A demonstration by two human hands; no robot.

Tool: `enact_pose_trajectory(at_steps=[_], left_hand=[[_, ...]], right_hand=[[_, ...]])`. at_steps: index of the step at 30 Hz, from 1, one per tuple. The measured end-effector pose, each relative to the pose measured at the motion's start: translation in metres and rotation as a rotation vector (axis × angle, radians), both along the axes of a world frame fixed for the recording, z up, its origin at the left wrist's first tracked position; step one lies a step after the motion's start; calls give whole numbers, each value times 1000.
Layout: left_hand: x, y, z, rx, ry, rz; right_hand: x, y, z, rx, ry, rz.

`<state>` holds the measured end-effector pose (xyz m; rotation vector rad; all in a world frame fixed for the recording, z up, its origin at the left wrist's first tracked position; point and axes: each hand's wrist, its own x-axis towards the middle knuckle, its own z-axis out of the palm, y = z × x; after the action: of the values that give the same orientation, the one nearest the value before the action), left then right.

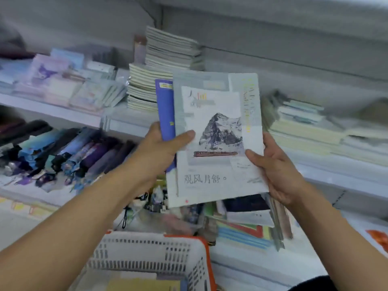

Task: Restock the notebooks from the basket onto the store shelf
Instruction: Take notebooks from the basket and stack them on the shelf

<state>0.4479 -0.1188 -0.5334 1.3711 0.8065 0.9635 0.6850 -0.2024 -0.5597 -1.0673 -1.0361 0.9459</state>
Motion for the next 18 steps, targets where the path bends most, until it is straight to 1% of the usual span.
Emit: enact_pose_trajectory(at_steps=[2, 3, 5, 6, 8, 10, 13, 15, 18], left_hand=[[35, -4, 20, 115, 131, -20], [50, -1, 30, 118, 152, -56], [80, 9, 47, 85, 121, -113], [92, 17, 52, 85, 122, -114], [111, 37, 58, 81, 123, -90], [123, 61, 56, 43, 83, -75], [131, 88, 51, 10, 2, -69], [134, 104, 51, 11, 3, -63], [142, 125, 51, 29, 90, 0]], right_hand=[[22, -2, 19, 76, 17, -163], [34, -1, 27, 102, 16, -249], [53, 6, 40, 109, 7, -379], [61, 11, 46, 88, -4, -406], [73, 26, 53, 27, -18, -410], [77, 39, 60, -20, 15, -394], [74, 57, 63, 2, 58, -333], [71, 69, 57, -7, -9, -329], [69, 83, 44, -70, -167, -394]])
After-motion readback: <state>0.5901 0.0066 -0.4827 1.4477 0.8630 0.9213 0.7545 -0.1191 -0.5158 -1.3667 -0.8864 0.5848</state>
